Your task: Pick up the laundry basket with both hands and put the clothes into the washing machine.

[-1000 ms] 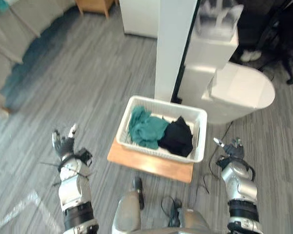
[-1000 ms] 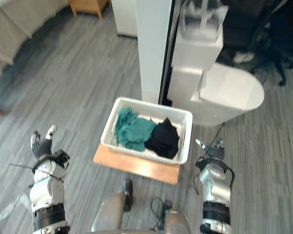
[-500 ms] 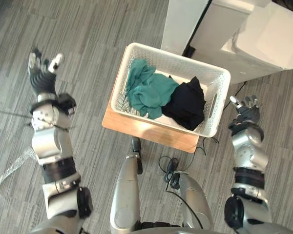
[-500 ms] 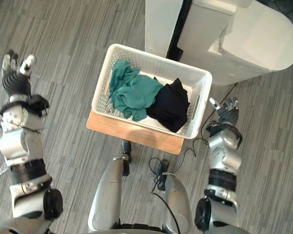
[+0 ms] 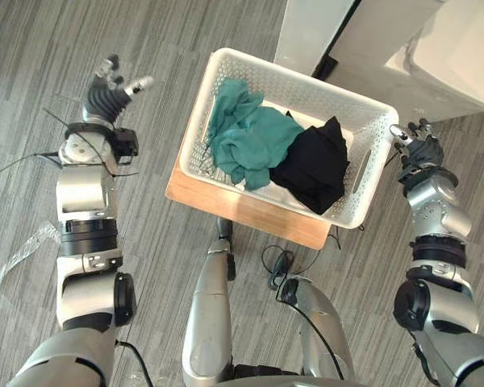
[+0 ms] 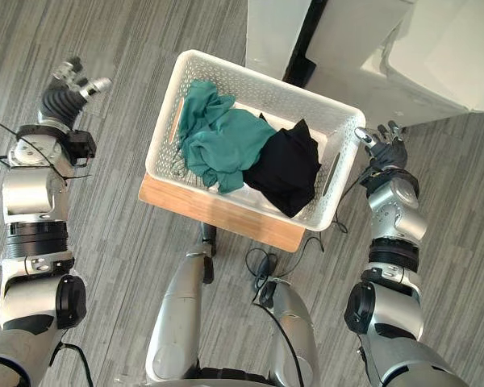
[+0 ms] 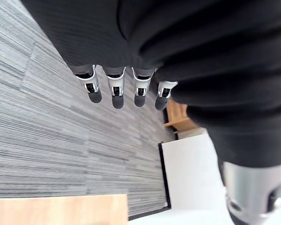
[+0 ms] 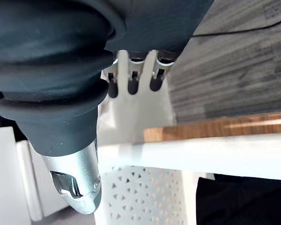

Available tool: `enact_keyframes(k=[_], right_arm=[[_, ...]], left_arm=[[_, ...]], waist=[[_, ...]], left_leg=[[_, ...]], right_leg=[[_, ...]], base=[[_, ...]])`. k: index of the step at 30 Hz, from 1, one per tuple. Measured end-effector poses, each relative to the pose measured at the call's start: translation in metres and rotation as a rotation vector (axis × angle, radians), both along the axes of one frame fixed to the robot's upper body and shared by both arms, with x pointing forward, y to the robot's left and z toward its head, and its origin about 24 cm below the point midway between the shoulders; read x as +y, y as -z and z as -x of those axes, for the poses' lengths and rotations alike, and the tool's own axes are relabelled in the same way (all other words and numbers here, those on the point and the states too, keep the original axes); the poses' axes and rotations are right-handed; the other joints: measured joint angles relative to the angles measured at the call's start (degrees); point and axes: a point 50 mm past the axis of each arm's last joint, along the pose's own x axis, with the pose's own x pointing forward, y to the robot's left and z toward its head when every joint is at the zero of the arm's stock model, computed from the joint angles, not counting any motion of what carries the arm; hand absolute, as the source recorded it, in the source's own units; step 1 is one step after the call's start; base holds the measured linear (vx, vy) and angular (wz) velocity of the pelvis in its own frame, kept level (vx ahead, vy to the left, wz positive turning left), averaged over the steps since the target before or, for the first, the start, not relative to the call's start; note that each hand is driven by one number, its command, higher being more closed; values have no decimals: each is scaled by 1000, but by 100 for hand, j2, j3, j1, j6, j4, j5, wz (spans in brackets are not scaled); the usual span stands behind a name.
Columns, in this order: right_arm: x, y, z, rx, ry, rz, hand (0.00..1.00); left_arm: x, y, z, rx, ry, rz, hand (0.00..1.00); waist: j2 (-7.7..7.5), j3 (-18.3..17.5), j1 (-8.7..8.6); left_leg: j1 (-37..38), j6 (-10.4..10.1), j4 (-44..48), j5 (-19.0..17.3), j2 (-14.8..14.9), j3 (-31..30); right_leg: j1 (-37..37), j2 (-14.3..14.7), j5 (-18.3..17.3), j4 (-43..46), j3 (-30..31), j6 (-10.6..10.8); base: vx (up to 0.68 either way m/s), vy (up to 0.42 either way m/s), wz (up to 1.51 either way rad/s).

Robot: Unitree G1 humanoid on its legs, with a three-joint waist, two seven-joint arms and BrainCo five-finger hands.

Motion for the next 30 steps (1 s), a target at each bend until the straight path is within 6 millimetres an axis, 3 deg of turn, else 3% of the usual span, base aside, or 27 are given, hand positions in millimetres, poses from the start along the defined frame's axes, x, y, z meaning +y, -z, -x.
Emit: enact_keyframes(k=[7,10,16,20,30], right_arm=[[8,-11,-5,-21,-34,32,0],[9,-11,-6,-26,-42,18,0],[21,-8,-8,-42,-98,-13,0],[30,7,-7,-40,-164,-62,0],[48,32,-6,30,-267,11,0]], left_arm=[[-9,18,-10,118,79,-48,0],[-15,17,-15,131,110,-40,0],[-39,10,-18,142,317,-103,0],[-57,11,-18,213,482,-208,0],[-42,34,-22,400,458,-457,0]], waist=[[-1,0,-11],[-1,1,-12],[-4,1,-11],[-15,6,-14],[-35,-3,-40]], left_leg=[[89,-99,-327,123,-22,51],[46,-5,-410,187,-20,176],[-43,65,-393,236,-17,155],[-53,67,-391,235,-1,164],[0,94,-404,237,140,375]], right_leg=[[-29,-74,-11,88,-154,-14],[-118,-126,-15,137,-164,-19],[-127,-134,-14,139,-272,-19],[-127,-130,-14,140,-288,-18],[-135,-89,-12,139,-291,-17]], base=[[11,-49,7],[13,-31,7],[34,-39,8],[31,-43,0],[39,-60,-4]])
